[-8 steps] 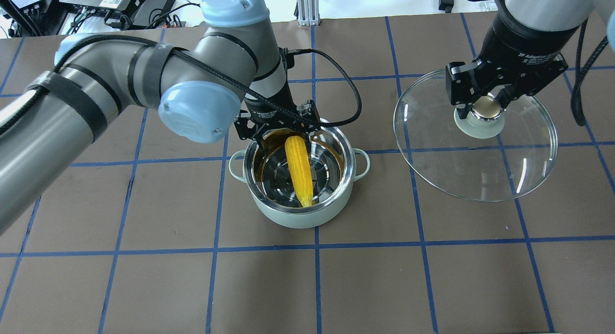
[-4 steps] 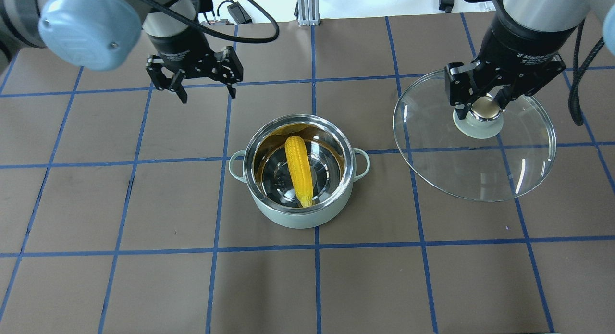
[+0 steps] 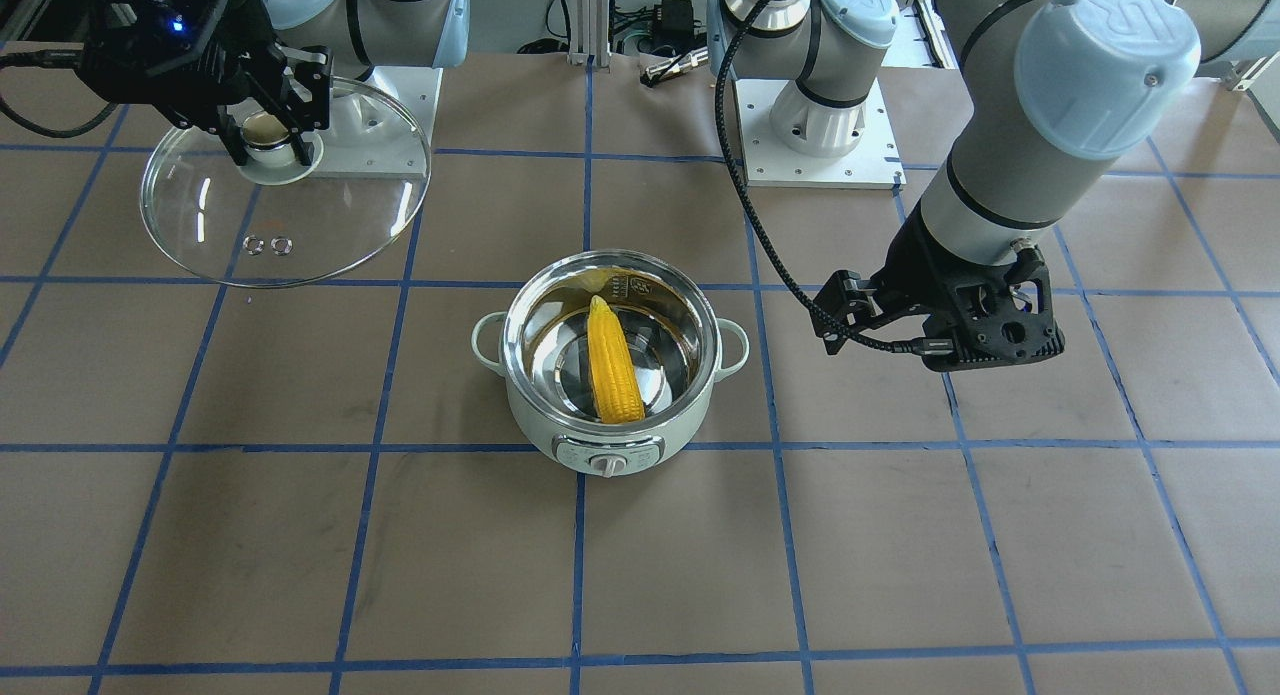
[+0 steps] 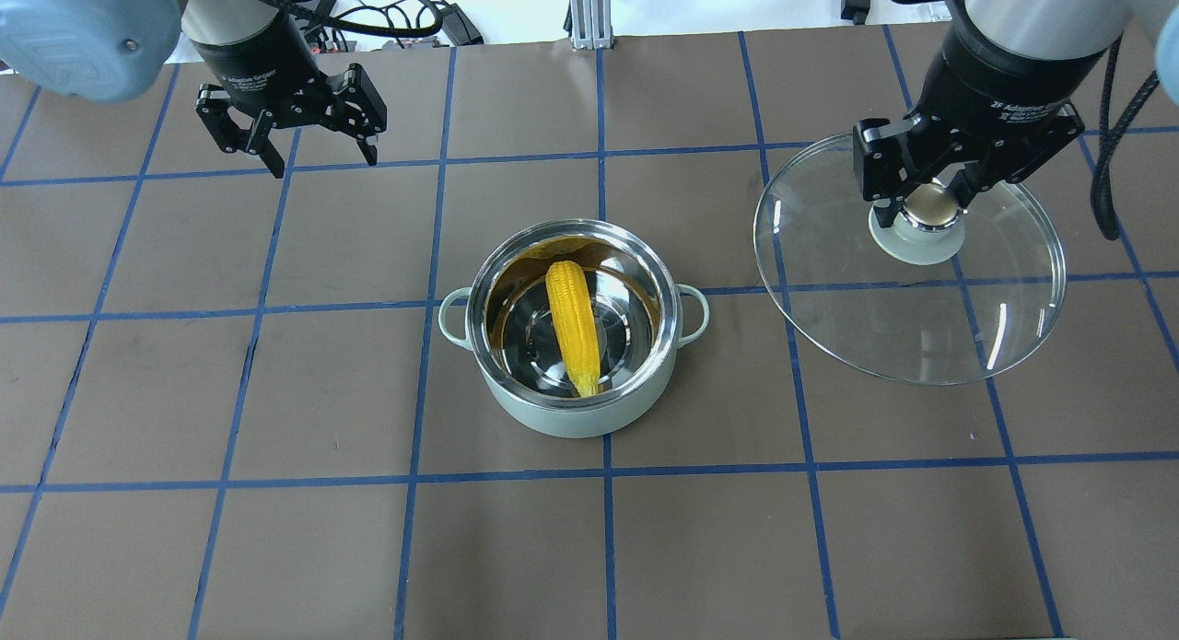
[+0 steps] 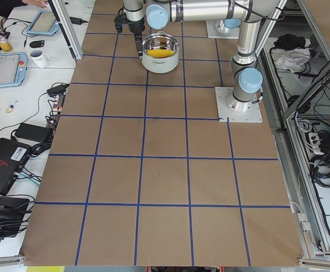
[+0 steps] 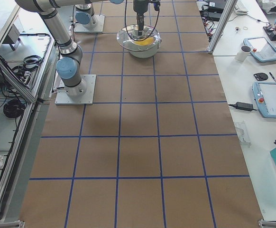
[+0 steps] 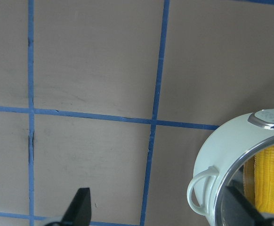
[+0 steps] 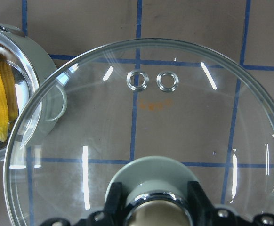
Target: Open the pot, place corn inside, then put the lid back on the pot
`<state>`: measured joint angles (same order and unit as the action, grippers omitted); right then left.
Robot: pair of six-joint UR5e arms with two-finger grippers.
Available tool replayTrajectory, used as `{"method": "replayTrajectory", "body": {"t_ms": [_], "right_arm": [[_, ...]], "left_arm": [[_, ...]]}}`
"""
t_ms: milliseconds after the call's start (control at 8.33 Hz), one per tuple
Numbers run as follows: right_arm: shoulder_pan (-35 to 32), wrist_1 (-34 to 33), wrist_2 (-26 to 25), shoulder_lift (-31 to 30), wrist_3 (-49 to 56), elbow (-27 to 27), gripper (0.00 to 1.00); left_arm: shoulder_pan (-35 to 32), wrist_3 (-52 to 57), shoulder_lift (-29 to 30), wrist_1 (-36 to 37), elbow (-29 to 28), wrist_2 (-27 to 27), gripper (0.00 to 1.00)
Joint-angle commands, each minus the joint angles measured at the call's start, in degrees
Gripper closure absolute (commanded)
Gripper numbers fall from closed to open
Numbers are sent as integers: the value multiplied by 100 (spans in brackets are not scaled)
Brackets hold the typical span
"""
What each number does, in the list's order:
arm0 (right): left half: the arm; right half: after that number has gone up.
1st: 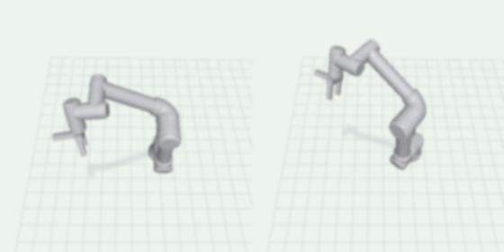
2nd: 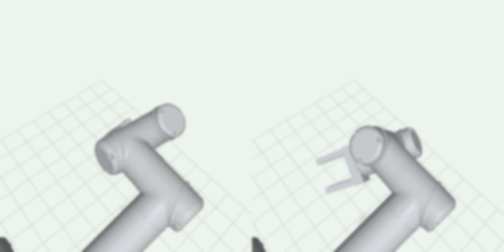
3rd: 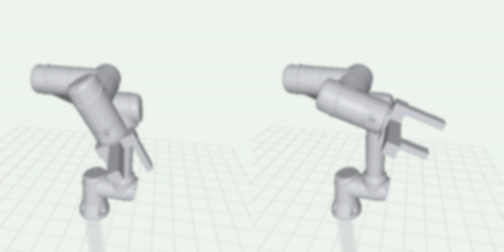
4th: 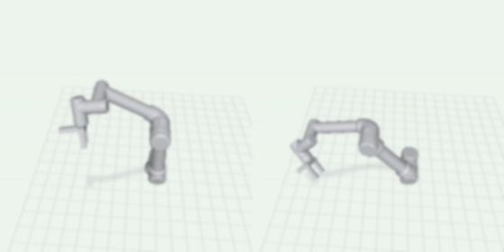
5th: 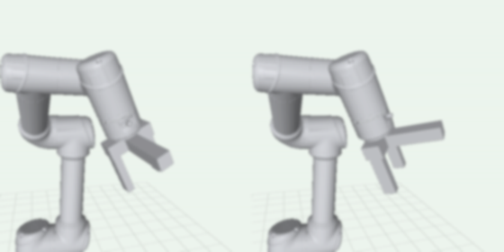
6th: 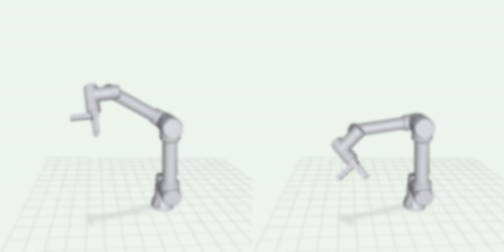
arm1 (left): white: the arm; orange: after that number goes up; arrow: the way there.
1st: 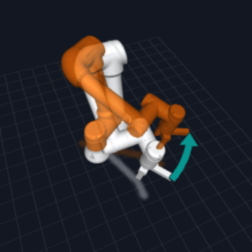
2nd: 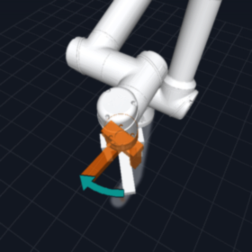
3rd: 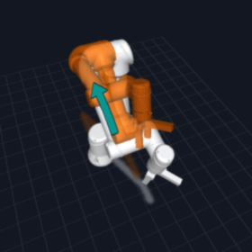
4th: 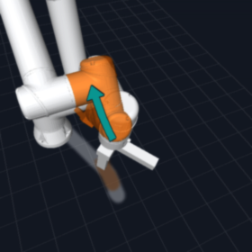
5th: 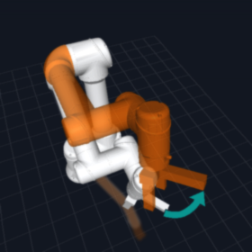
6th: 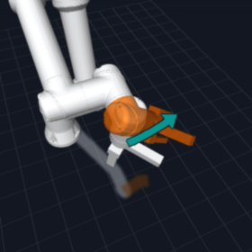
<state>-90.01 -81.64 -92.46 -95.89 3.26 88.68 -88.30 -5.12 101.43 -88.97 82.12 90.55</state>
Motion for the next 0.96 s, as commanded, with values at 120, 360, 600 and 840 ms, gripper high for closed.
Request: {"method": "replayTrajectory", "body": {"t_ms": [120,360,600,840], "right_arm": [[1,8,0,1,-1,0,86],[1,8,9,1,-1,0,86],[1,17,36,1,-1,0,86],[1,8,36,9,-1,0,86]], "left_arm": [[129,168,-62,107,-4,24,0],[129,187,-79,179,-3,460,0],[129,187,-53,179,-3,587,0],[129,187,-71,161,-3,587,0]]}}
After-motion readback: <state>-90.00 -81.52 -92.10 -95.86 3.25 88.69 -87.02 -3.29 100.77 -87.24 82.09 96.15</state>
